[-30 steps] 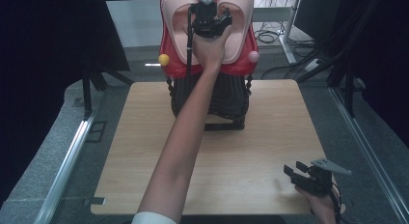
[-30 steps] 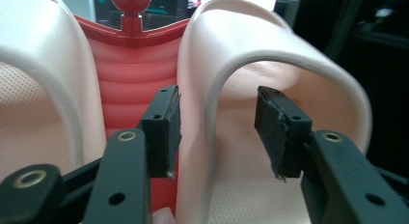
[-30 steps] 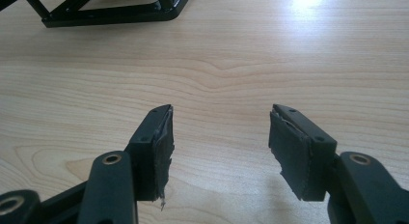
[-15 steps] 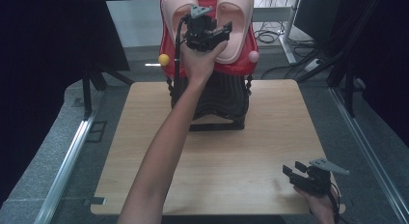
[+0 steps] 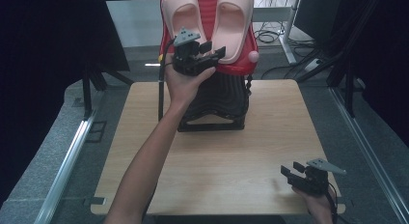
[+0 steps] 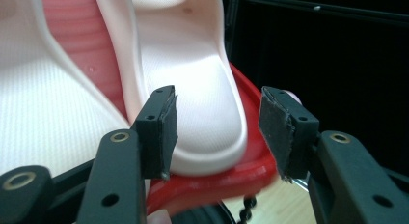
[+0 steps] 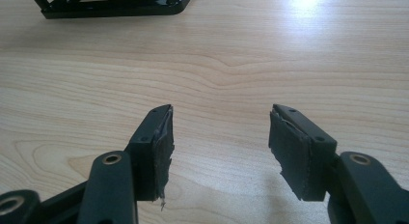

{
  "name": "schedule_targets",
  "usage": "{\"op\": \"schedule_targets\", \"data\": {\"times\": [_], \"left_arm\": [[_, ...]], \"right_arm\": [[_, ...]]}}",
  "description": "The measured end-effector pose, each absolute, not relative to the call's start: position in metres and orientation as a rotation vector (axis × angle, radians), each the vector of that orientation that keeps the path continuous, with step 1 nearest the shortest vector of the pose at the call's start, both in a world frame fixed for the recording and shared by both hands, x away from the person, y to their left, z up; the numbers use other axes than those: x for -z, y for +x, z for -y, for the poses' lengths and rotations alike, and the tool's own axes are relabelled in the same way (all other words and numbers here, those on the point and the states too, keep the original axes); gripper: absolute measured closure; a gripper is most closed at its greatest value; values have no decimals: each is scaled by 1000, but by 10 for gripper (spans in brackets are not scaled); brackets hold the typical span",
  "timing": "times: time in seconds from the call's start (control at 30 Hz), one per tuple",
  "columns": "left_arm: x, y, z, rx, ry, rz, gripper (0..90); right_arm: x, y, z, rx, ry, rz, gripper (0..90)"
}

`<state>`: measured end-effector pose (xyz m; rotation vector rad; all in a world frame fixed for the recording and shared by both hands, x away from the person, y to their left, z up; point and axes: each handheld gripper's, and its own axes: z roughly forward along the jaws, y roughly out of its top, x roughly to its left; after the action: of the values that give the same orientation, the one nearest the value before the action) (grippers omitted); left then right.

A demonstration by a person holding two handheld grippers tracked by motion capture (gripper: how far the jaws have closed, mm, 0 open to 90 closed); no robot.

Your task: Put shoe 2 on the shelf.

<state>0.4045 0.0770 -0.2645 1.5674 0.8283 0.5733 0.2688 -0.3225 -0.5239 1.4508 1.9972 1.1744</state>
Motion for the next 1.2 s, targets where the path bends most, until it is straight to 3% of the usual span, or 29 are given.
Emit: {"op": "schedule_targets", "data": {"times": [0.6,1.2], "left_arm": [[329,346,-114,-493,1608,-772,483],[442,307,-148,-402,1684,-857,470]], "right_arm": [[527,270,315,-1164,1441,-2027,413],[530,271,312,-1152,1448,-2037,412]]}}
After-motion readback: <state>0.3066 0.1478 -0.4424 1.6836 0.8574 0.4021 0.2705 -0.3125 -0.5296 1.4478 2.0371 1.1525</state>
